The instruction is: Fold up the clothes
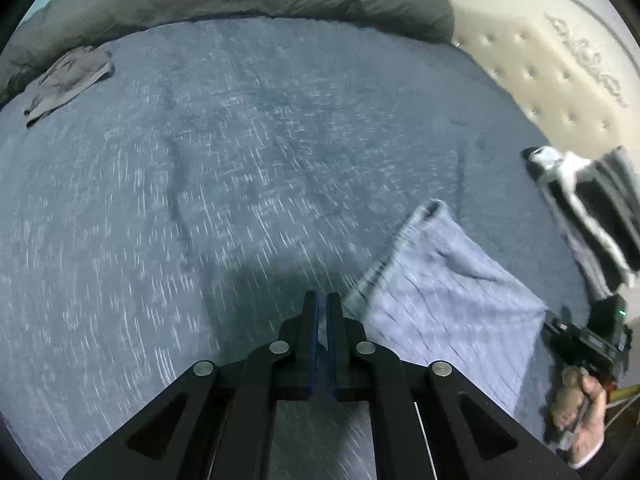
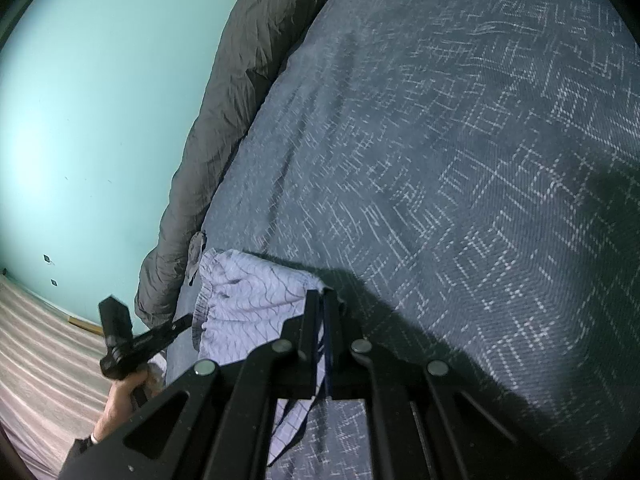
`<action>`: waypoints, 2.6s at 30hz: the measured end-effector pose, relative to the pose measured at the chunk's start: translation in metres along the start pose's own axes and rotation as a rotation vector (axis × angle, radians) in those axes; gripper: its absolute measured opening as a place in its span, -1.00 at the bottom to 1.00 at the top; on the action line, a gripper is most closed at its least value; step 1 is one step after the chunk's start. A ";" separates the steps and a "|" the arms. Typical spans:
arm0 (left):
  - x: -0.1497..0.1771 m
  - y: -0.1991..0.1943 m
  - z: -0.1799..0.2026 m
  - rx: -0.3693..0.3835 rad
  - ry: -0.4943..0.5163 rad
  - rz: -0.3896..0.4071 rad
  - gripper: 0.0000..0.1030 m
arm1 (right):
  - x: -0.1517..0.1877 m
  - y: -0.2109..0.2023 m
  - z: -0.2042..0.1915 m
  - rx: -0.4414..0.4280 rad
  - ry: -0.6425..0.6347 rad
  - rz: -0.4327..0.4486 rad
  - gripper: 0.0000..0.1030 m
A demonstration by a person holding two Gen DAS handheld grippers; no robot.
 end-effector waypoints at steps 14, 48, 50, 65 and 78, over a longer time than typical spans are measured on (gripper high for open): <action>0.034 -0.008 0.005 0.015 0.103 -0.034 -0.66 | 0.017 -0.011 -0.043 0.042 -0.131 0.026 -0.83; 0.008 -0.006 0.019 0.021 0.312 -0.118 -0.92 | 0.158 0.059 -0.124 -0.069 -0.533 -0.406 -0.98; 0.003 -0.007 0.019 0.008 0.341 -0.129 -0.92 | 0.151 0.056 -0.122 -0.081 -0.515 -0.394 -0.98; -0.013 0.006 0.014 -0.094 0.442 -0.170 -0.91 | 0.134 0.038 -0.120 -0.207 -0.371 -0.411 -0.99; 0.011 -0.026 -0.008 0.083 0.065 -0.112 -0.79 | 0.137 0.031 -0.115 -0.211 -0.345 -0.408 -0.99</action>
Point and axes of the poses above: each gripper's, at about its wrist camera, not at the fingertips, and y roughly the way its jaws point, z to its right, x to its underside, the point moved 3 cm from there along y, roughly the way its jaws point, and after that the axes turned 10 degrees about z, right-handed, at the moved point
